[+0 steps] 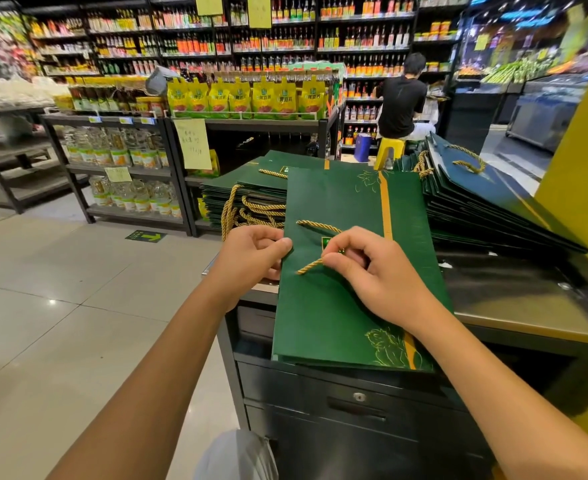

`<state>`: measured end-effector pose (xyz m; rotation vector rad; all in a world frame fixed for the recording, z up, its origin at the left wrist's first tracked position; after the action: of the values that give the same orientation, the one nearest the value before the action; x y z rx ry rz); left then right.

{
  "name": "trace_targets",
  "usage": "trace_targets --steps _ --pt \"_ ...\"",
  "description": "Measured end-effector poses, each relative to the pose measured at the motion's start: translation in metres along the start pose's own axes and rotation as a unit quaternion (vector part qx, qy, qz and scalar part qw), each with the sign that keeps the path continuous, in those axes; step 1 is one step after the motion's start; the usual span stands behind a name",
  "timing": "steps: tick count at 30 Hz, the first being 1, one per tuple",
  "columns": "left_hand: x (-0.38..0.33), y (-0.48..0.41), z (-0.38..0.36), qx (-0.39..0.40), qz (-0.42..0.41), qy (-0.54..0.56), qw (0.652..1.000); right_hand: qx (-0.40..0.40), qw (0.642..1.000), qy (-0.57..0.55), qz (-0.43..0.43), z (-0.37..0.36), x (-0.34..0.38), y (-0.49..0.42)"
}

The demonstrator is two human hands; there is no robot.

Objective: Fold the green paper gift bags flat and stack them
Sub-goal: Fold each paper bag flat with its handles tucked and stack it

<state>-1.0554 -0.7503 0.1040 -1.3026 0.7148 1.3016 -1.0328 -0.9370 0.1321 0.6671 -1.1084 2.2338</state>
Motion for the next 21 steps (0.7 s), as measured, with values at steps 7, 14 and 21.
trace_targets --steps 7,14,21 --pt "0.003 -0.001 0.001 -0.02 -0.003 -0.014 1.0 -0.05 0.99 0.134 0.008 0.023 -0.001 0.014" --pt "0.003 0.002 0.002 -0.087 -0.049 -0.078 0.992 -0.171 0.943 0.228 -0.17 0.086 -0.047 0.053" --pt "-0.011 0.023 0.001 -0.138 -0.137 -0.072 0.978 -0.144 0.952 0.174 -0.209 0.082 -0.039 0.06"
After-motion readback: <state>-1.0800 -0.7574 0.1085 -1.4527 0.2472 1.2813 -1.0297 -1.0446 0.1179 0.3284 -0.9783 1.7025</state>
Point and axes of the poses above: each hand's wrist, its own y-axis away from the middle knuckle, its own z-axis out of the back of the hand, x = y × z, the point moved 8 cm from there along -y, towards the middle knuckle, and after that the axes turned 6 degrees about -z, right-handed, at the moved point
